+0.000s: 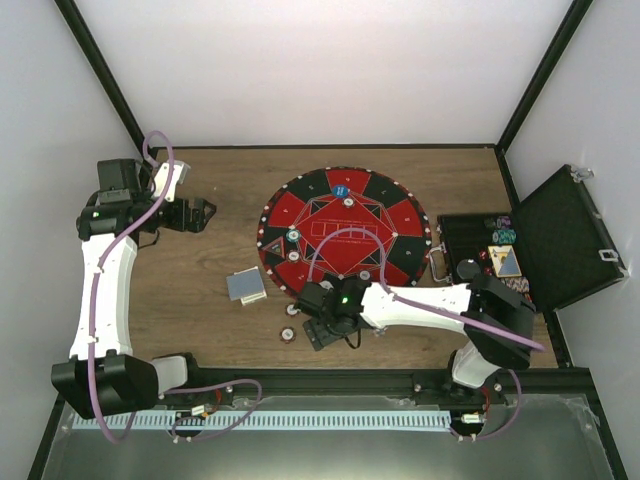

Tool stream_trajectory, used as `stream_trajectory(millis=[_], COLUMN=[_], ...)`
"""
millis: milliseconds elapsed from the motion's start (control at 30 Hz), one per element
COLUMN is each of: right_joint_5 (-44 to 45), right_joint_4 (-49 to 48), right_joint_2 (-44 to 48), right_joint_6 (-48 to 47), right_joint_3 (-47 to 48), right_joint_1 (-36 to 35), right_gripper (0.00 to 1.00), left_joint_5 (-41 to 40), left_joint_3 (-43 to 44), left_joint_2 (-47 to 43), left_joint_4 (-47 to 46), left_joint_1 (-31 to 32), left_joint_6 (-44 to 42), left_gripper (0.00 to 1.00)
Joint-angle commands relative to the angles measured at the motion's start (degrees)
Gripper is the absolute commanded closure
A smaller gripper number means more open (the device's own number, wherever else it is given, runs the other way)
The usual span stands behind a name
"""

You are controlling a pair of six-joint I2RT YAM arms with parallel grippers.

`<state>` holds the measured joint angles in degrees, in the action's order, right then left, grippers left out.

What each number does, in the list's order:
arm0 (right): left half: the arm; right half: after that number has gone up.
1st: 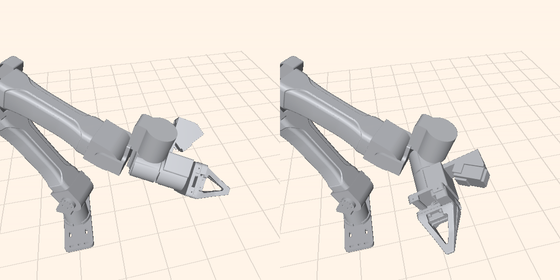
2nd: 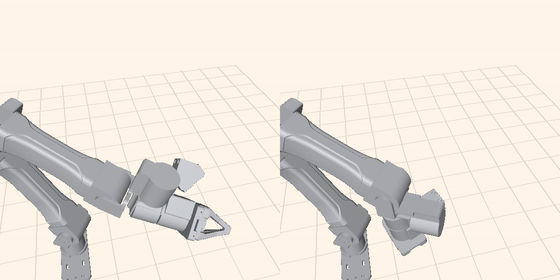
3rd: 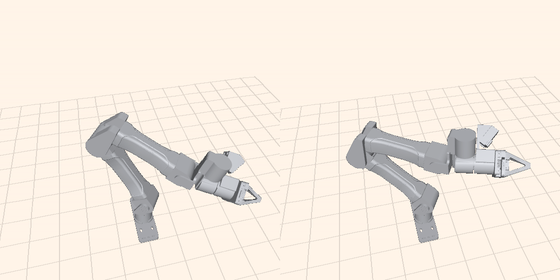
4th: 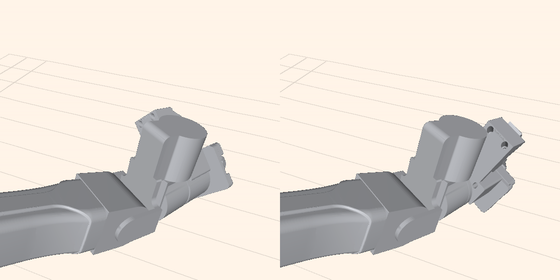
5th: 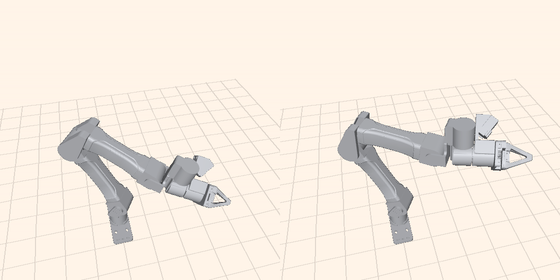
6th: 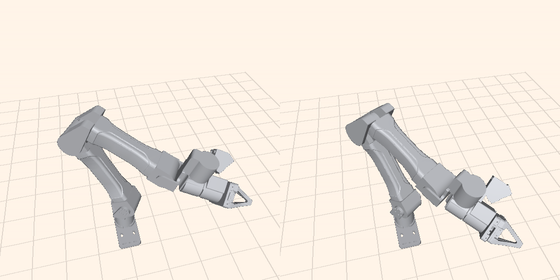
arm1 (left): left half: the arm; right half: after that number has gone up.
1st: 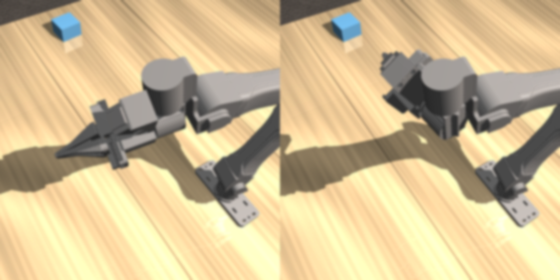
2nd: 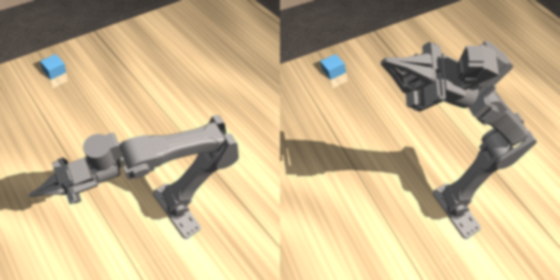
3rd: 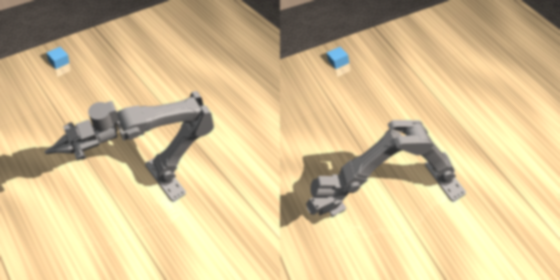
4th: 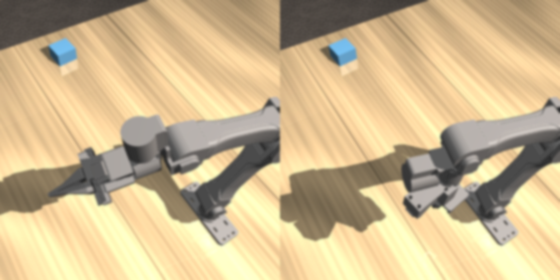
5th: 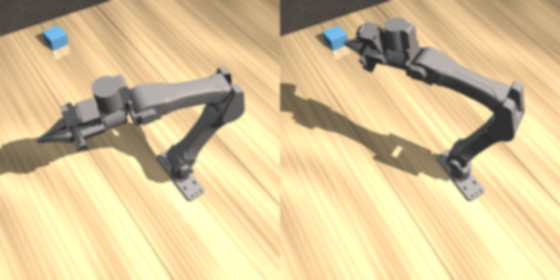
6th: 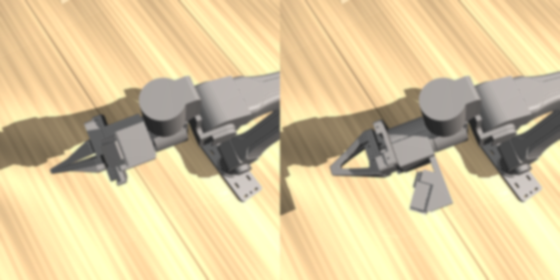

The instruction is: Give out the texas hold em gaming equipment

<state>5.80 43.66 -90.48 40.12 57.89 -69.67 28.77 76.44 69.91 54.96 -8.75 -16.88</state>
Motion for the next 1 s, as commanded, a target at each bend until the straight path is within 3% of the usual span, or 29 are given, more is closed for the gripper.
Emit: stream_trajectory(millis=[0, 300, 733, 967], right_joint_5=[0.7, 1.8, 1.8, 1.9], right_joint_4=[-1.7, -3.3, -4.6, -4.6], right_joint_2=[-2.1, -4.6, -6.0, -6.4], right_joint_6=[0.1, -0.4, -1.4, -1.9], right_joint_3=[-0.4, -2.7, -2.1, -1.8], right_joint_1=[-0.5, -0.4, -0.4, -0.4], right_gripper=[0.15, 0.21, 0.38, 0.56], left_joint_5=[0.4, 0.5, 0.5, 0.5], left_joint_3=[-0.6, -0.7, -0.9, -0.6], left_joint_2=[-1.3, -1.2, -1.5, -1.6], left_joint_4=[-0.6, -0.8, -0.7, -0.7], left_joint_1=[-0.3, -0.3, -0.3, -0.3], left_joint_6=[-0.1, -0.2, -0.1, 0.0], left_gripper=[0.0, 0.0, 0.0, 0.0])
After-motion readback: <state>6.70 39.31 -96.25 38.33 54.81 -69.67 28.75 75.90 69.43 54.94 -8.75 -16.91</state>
